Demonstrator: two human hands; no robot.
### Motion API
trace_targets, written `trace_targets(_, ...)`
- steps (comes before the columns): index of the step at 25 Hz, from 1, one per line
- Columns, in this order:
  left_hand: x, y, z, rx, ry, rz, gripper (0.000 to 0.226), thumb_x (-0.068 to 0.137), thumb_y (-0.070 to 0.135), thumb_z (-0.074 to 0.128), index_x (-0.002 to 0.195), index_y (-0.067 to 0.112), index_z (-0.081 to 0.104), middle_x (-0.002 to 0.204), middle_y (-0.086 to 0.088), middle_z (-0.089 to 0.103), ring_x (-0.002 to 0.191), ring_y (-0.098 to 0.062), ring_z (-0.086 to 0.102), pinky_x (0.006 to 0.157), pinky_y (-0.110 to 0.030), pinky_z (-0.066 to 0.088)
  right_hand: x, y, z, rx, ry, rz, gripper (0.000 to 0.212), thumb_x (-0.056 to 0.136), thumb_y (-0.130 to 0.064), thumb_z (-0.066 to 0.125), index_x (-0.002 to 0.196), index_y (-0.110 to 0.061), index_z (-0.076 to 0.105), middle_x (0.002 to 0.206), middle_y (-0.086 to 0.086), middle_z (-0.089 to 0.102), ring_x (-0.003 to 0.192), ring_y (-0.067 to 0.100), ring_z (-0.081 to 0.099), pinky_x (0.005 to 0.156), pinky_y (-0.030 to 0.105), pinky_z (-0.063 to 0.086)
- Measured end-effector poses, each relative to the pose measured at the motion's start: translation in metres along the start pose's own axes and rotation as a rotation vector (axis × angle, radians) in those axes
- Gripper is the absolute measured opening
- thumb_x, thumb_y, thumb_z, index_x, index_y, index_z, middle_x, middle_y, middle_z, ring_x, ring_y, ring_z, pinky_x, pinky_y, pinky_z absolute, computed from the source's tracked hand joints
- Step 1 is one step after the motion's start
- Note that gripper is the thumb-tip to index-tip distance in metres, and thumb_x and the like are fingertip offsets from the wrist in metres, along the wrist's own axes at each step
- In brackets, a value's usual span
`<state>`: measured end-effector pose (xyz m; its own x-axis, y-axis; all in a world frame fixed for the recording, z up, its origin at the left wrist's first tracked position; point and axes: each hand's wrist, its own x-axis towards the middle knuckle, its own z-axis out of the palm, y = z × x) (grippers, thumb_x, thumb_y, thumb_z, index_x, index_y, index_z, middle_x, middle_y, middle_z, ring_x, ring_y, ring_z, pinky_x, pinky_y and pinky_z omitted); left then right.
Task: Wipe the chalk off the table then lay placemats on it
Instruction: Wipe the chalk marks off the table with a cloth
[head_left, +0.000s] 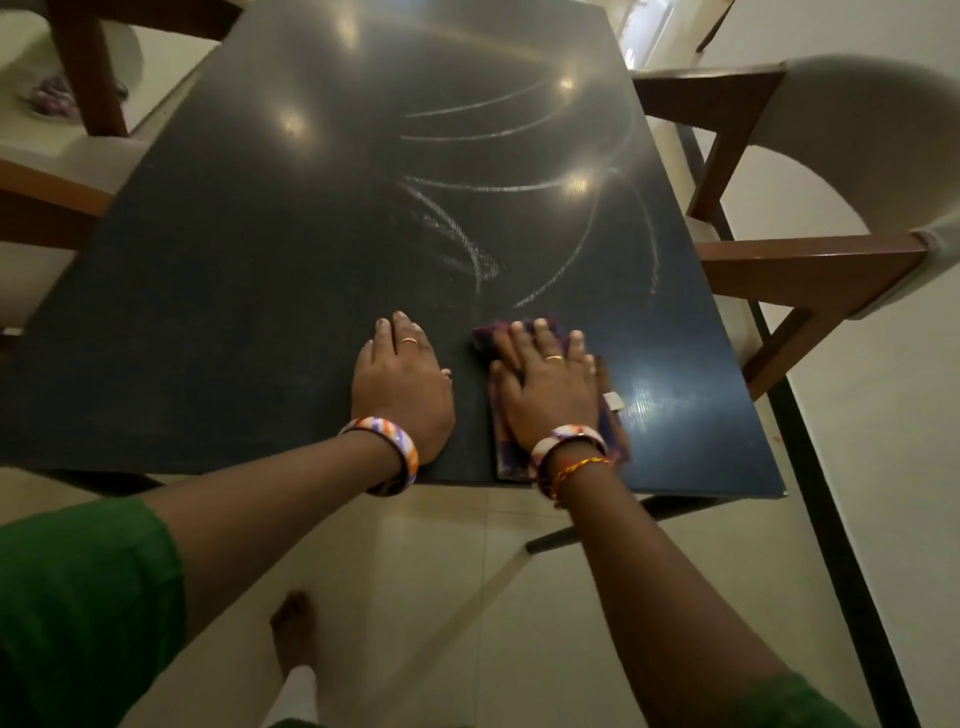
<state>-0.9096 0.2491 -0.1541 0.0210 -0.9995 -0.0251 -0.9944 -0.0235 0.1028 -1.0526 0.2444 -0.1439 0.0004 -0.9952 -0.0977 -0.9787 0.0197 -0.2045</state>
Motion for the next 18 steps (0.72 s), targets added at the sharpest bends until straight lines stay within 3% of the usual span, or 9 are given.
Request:
trace_targets(2, 0.008, -0.033, -0.009, -0.044, 0.032, 0.205, 0.048, 0.093, 0.026, 0.036, 0.136, 0.005, 0.043, 0.141, -0.014, 0.042, 0.127, -0.031, 0.043, 0.1, -0.04, 0.038, 0.003, -0.028, 0.007, -0.029, -0.04, -0.193, 0.051, 0.099, -0.047, 0.028, 0.148, -0.036, 0.02, 0.159, -0.006, 0.011, 0.146, 0.029, 0.001, 0.116, 0.041, 0.002)
trace_targets(4, 0.022, -0.064, -0.015, -0.104, 0.051, 0.341, 0.043, 0.089, 0.026, 0.037, 0.122, 0.01, 0.059, 0.128, -0.011, 0.055, 0.116, -0.03, 0.053, 0.092, -0.04, 0.044, 0.025, -0.017, 0.004, -0.097, -0.002, -0.198, 0.052, 0.096, -0.049, 0.024, 0.146, -0.039, 0.024, 0.158, -0.007, 0.016, 0.145, 0.03, 0.009, 0.115, 0.042, 0.009)
trace_targets(6, 0.047, -0.093, -0.019, -0.103, 0.01, 0.335, 0.039, 0.094, 0.028, 0.04, 0.127, 0.012, 0.055, 0.138, -0.008, 0.046, 0.127, -0.027, 0.043, 0.101, -0.039, 0.038, 0.056, 0.013, -0.005, -0.108, 0.058, 0.054, 0.05, 0.097, -0.046, 0.028, 0.146, -0.037, 0.027, 0.157, -0.004, 0.02, 0.143, 0.034, 0.017, 0.114, 0.047, 0.015)
trace_targets(8, 0.076, -0.119, -0.022, -0.101, 0.016, 0.223, 0.043, 0.097, 0.031, 0.04, 0.134, 0.01, 0.046, 0.148, -0.008, 0.033, 0.135, -0.025, 0.031, 0.107, -0.038, 0.03, 0.073, 0.032, -0.015, -0.027, 0.054, 0.323, 0.052, 0.099, -0.042, 0.03, 0.149, -0.031, 0.022, 0.158, -0.001, 0.018, 0.143, 0.035, 0.014, 0.116, 0.05, 0.011)
trace_targets(10, 0.108, -0.147, -0.023, -0.084, 0.029, 0.117, 0.048, 0.098, 0.032, 0.038, 0.14, 0.009, 0.037, 0.153, -0.009, 0.024, 0.14, -0.025, 0.024, 0.111, -0.039, 0.025, 0.078, 0.014, -0.012, 0.001, 0.067, 0.428, 0.053, 0.1, -0.042, 0.029, 0.15, -0.029, 0.02, 0.159, -0.001, 0.015, 0.144, 0.035, 0.01, 0.116, 0.048, 0.006)
trace_targets(12, 0.131, -0.161, -0.023, -0.03, -0.032, 0.109, 0.053, 0.099, 0.034, 0.033, 0.145, 0.01, 0.027, 0.156, -0.008, 0.017, 0.144, -0.023, 0.016, 0.114, -0.04, 0.018, 0.076, -0.032, -0.003, -0.015, 0.062, 0.361, 0.054, 0.099, -0.044, 0.03, 0.15, -0.032, 0.02, 0.159, -0.003, 0.014, 0.145, 0.034, 0.008, 0.116, 0.046, 0.005)
trace_targets(15, 0.142, -0.158, -0.019, 0.01, -0.055, 0.146, 0.056, 0.099, 0.036, 0.027, 0.148, 0.01, 0.021, 0.157, -0.007, 0.014, 0.145, -0.021, 0.011, 0.117, -0.043, 0.01, 0.073, -0.11, 0.018, -0.012, 0.045, 0.089, 0.054, 0.098, -0.046, 0.033, 0.149, -0.036, 0.02, 0.159, -0.007, 0.012, 0.146, 0.031, 0.005, 0.116, 0.042, 0.004)
trace_targets(18, 0.143, -0.158, -0.02, 0.03, -0.065, 0.16, 0.056, 0.099, 0.037, 0.025, 0.148, 0.009, 0.019, 0.157, -0.008, 0.014, 0.145, -0.022, 0.011, 0.117, -0.045, 0.009, 0.078, -0.123, 0.022, -0.014, -0.006, -0.009, 0.052, 0.098, -0.048, 0.032, 0.148, -0.039, 0.019, 0.158, -0.009, 0.011, 0.146, 0.026, 0.003, 0.116, 0.039, 0.003)
